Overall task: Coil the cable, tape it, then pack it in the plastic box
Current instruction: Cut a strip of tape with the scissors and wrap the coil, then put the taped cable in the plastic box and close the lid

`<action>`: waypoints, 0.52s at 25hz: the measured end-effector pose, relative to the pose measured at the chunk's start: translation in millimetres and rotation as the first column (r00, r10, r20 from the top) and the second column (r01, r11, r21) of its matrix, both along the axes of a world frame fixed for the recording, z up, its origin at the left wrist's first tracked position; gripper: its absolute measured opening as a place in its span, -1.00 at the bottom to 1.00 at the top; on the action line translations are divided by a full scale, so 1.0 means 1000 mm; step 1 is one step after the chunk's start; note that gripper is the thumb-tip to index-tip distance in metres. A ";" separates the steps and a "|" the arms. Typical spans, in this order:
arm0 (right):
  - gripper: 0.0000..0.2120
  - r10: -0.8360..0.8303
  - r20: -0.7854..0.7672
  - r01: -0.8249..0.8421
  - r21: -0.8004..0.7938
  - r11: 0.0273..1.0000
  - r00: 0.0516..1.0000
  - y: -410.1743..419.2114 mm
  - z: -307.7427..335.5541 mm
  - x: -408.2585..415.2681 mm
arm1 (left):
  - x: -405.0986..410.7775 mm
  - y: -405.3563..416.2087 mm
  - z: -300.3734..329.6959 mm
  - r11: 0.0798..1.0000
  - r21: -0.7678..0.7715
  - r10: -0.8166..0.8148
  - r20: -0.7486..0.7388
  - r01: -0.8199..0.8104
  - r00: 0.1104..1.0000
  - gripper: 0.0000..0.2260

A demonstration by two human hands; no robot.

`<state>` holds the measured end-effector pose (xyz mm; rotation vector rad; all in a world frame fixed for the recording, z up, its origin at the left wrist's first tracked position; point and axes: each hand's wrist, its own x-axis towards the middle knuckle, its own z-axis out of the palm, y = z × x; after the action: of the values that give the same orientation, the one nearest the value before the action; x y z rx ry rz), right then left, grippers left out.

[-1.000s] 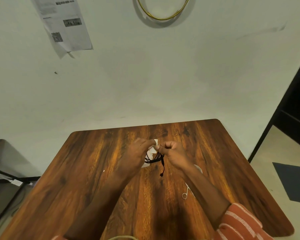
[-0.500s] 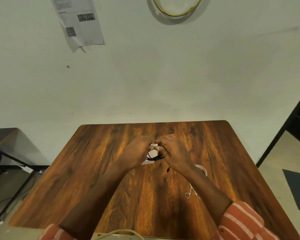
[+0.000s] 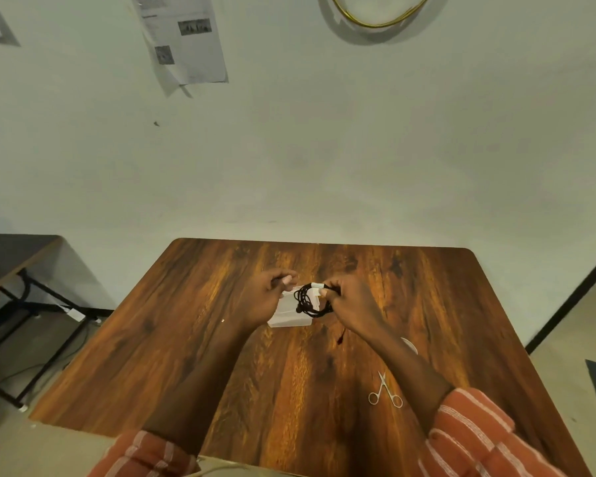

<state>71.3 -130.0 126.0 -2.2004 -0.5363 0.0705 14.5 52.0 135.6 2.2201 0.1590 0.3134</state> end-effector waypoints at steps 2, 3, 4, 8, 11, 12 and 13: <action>-0.86 -0.033 0.011 0.034 -0.049 0.998 0.999 0.002 -0.001 0.008 | 0.017 0.022 -0.026 0.983 0.089 0.163 -0.052 -0.158 0.985 -0.79; -0.86 -0.049 0.022 0.050 -0.070 0.996 0.999 0.003 -0.003 0.013 | 0.026 0.032 -0.040 0.972 0.147 0.200 -0.113 -0.182 0.973 -0.78; -0.86 -0.067 0.028 0.069 -0.083 0.994 0.997 0.003 -0.004 0.016 | 0.034 0.039 -0.053 0.965 0.201 0.204 -0.175 -0.167 0.963 -0.73; -0.86 -0.150 0.004 0.149 -0.119 0.982 0.989 0.012 -0.010 0.033 | 0.071 0.059 -0.100 0.901 0.407 0.024 -0.395 0.151 0.919 -0.41; -0.84 -0.233 -0.020 0.228 -0.145 0.963 0.972 0.021 -0.017 0.047 | 0.107 0.075 -0.134 0.733 0.580 -0.040 -0.485 0.356 0.873 -0.05; -0.85 -0.271 -0.026 0.264 -0.151 0.953 0.962 0.023 -0.018 0.052 | 0.120 0.080 -0.145 0.691 0.601 -0.042 -0.522 0.402 0.852 0.06; -0.85 -0.304 -0.029 0.297 -0.153 0.943 0.952 0.023 -0.020 0.055 | 0.131 0.084 -0.157 0.668 0.605 -0.042 -0.551 0.433 0.834 0.15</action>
<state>126.7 -107.0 106.0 -2.3932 -0.1644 0.0051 145.1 136.5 -21.3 3.0312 -0.0084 -0.4616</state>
